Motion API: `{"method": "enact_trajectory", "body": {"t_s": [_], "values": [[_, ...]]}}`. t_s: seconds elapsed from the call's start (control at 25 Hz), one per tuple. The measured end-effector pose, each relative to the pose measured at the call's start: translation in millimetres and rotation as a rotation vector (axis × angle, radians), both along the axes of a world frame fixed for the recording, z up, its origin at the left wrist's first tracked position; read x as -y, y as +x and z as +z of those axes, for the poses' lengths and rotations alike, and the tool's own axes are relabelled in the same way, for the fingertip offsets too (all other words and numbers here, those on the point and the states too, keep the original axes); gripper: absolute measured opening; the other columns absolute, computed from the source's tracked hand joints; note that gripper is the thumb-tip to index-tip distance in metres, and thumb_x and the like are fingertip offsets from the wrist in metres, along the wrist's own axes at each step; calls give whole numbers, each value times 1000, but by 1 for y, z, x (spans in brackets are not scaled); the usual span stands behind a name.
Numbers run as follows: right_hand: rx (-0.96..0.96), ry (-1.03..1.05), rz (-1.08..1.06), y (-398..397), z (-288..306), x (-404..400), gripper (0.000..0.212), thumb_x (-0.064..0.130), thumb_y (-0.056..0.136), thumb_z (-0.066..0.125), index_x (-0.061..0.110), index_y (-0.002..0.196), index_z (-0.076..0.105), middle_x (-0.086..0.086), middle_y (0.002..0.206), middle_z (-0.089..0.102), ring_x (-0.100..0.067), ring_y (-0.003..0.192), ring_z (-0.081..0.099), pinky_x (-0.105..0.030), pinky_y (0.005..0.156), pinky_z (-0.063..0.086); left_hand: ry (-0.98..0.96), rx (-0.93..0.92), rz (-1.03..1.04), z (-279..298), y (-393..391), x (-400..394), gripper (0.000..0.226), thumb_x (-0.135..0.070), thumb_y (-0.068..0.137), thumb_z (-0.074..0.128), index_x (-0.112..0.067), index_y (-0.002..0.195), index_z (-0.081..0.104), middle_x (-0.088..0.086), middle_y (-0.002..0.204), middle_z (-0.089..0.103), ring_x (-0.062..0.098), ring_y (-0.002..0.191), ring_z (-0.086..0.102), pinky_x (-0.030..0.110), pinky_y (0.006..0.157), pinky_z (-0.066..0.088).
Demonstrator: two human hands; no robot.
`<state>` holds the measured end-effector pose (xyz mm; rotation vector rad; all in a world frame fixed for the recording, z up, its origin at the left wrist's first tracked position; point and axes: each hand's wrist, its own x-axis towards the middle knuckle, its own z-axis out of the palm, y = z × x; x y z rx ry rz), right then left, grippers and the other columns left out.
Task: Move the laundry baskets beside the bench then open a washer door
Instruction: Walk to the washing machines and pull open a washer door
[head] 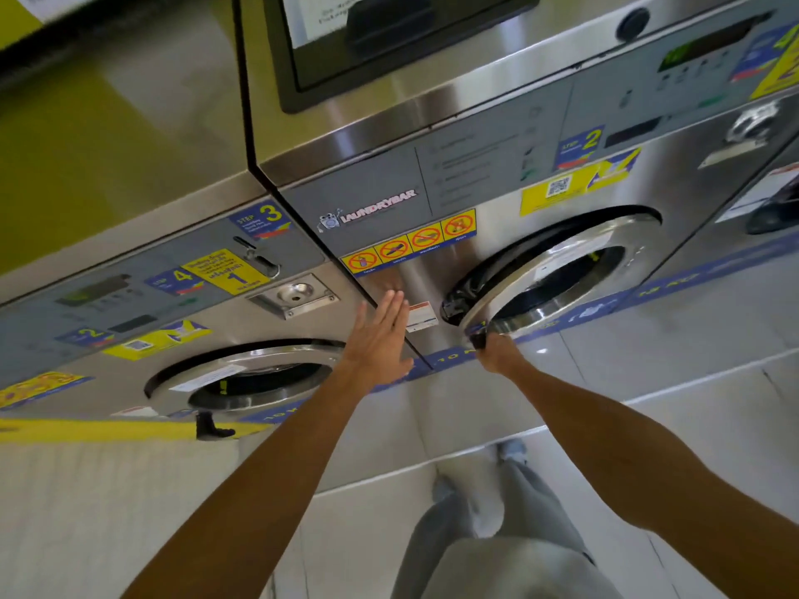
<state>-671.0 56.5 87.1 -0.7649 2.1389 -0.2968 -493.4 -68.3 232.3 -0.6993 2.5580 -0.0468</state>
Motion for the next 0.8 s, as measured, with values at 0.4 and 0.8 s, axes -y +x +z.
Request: {"method": "enact_trajectory", "body": {"t_s": [0.4, 0.8], "values": [[-80, 45, -178, 23, -23, -187, 93, 86, 72, 44, 25, 143, 35, -8, 137, 49, -32, 125, 51, -47, 102, 45, -22, 9, -105, -6, 8, 8, 103, -51, 88, 57, -4, 155, -6, 14, 164, -12, 28, 151, -14, 57, 119, -3], [-425, 227, -146, -11, 0, -320, 63, 49, 98, 24, 24, 154, 9, -13, 160, 13, -38, 143, 21, -60, 111, 29, -24, -19, -82, 5, 13, 2, 102, -55, 87, 57, -5, 156, 1, 15, 165, -2, 32, 152, -4, 54, 120, 2]]}}
